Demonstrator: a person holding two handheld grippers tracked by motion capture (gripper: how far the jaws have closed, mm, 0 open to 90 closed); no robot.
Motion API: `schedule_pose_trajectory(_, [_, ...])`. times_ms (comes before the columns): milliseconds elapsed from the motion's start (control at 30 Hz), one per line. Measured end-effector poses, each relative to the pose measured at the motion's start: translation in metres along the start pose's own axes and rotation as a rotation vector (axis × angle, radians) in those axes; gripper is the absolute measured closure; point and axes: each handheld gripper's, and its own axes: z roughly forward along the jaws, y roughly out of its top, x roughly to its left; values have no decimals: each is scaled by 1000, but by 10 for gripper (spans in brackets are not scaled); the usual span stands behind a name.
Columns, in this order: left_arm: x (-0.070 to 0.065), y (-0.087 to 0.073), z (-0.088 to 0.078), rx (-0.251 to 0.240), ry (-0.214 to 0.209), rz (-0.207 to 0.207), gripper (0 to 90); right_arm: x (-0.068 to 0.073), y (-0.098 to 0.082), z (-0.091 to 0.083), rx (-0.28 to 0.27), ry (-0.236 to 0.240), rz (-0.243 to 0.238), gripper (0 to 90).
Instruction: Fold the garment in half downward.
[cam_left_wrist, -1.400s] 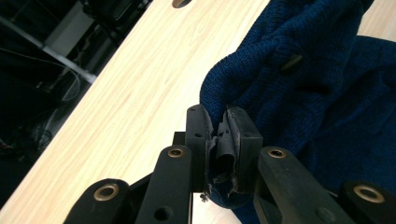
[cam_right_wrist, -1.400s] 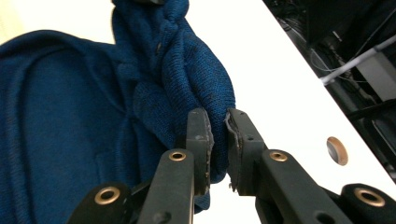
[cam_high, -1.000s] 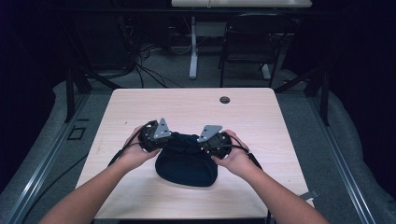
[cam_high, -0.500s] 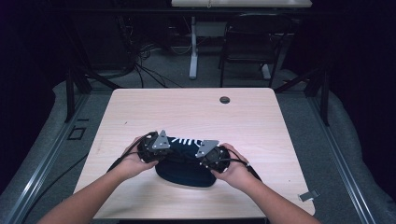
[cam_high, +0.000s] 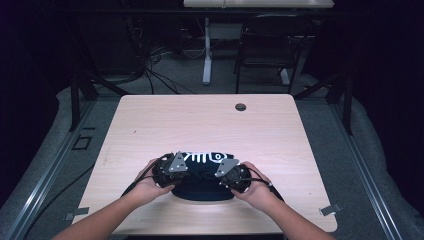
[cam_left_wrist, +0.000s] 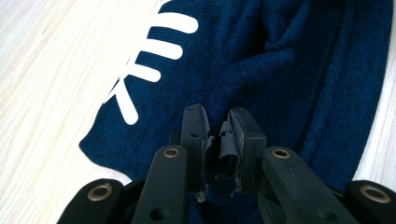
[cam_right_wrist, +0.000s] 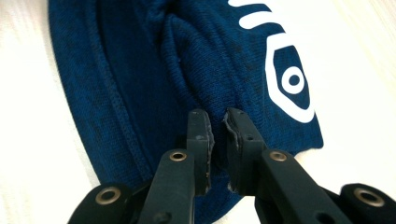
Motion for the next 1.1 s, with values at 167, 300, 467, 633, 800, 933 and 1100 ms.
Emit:
schedule_pose_trajectory(167, [-4, -4, -2, -5, -23, -6, 764, 3, -5, -2, -8, 18, 19, 796])
schedule_pose_trajectory(300, [-13, -8, -6, -12, -37, -1, 712, 9, -9, -4, -15, 38, 26, 764])
schedule_pose_trajectory(467, [-21, -14, -17, -51, -91, -34, 657, 17, -14, -10, -32, 74, 55, 696])
schedule_pose_trajectory(633, [-25, -18, -29, -77, -94, -52, 635, 23, -16, -25, -88, 110, 95, 692])
schedule_pose_trajectory(800, [-17, -15, -38, -112, -75, -76, 632, 16, -13, -35, -141, 59, 115, 721])
schedule_pose_trajectory(933, [-9, -12, -36, -127, -59, -104, 630, 5, -11, -31, -151, 10, 146, 664])
schedule_pose_trajectory(1100, [-7, -15, -24, -97, -71, -117, 628, 0, -13, -15, -104, 29, 174, 634])
